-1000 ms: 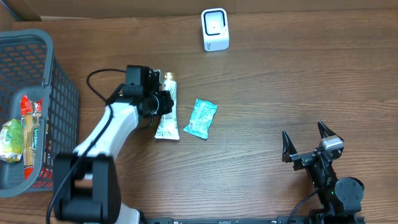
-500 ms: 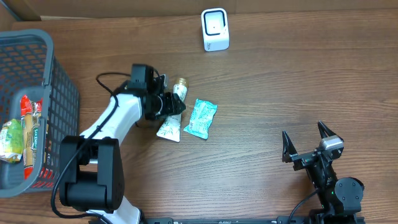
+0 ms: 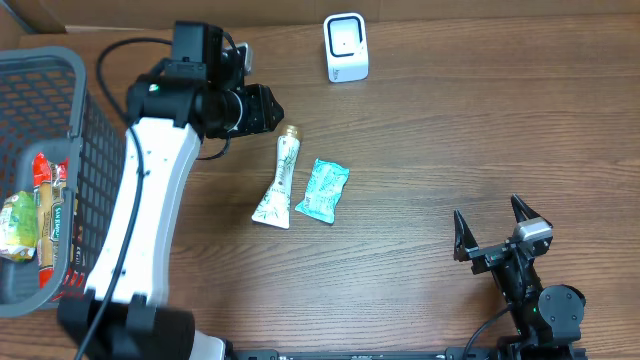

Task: Scan the item barcode
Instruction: 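Place the white tube beside the blue packet and release, then move the left gripper back toward the grey basket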

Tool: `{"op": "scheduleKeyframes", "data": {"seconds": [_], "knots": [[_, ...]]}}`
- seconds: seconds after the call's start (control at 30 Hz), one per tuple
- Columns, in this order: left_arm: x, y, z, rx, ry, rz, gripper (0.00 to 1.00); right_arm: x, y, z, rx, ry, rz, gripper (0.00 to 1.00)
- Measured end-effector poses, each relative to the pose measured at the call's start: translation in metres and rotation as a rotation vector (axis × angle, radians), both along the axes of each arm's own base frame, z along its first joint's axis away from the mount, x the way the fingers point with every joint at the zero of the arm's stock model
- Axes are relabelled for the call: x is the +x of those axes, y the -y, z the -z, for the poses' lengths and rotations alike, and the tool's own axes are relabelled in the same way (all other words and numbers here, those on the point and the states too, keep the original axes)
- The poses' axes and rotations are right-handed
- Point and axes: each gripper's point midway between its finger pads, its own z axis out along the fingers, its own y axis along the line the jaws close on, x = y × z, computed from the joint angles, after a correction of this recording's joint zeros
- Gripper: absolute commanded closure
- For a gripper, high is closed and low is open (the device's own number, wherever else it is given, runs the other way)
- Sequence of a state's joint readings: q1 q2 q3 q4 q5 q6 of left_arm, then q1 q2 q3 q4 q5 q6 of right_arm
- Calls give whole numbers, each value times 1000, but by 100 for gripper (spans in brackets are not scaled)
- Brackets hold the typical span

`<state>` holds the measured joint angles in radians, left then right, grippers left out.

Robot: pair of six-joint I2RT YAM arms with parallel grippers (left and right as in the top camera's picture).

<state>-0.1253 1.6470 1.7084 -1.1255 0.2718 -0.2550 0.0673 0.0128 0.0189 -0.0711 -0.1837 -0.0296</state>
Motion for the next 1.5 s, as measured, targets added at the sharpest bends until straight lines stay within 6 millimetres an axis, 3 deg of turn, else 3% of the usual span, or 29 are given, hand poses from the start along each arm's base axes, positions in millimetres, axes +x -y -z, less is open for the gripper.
{"op": "scheduleKeyframes", "data": {"seconds": [0.17, 0.27, 0.4, 0.5, 0.63, 0.77, 0.97, 1.3, 1.5], "knots": [[-27, -21, -42, 69, 92, -54, 33, 0, 0, 0, 0, 0, 0, 0], [-41, -52, -69, 121, 169, -158, 29, 0, 0, 0, 0, 0, 0, 0], [-61, -109, -103, 166, 263, -356, 27, 0, 0, 0, 0, 0, 0, 0], [-82, -149, -116, 191, 288, -503, 28, 0, 0, 0, 0, 0, 0, 0], [-109, -179, -118, 208, 264, -641, 33, 0, 0, 0, 0, 0, 0, 0], [-121, -184, -114, 211, 228, -679, 33, 0, 0, 0, 0, 0, 0, 0], [-117, -187, -119, 209, 254, -699, 32, 0, 0, 0, 0, 0, 0, 0], [-69, -150, -142, 227, 412, -570, 29, 0, 0, 0, 0, 0, 0, 0], [-39, -159, -124, 340, 353, -589, 25, 0, 0, 0, 0, 0, 0, 0]]}}
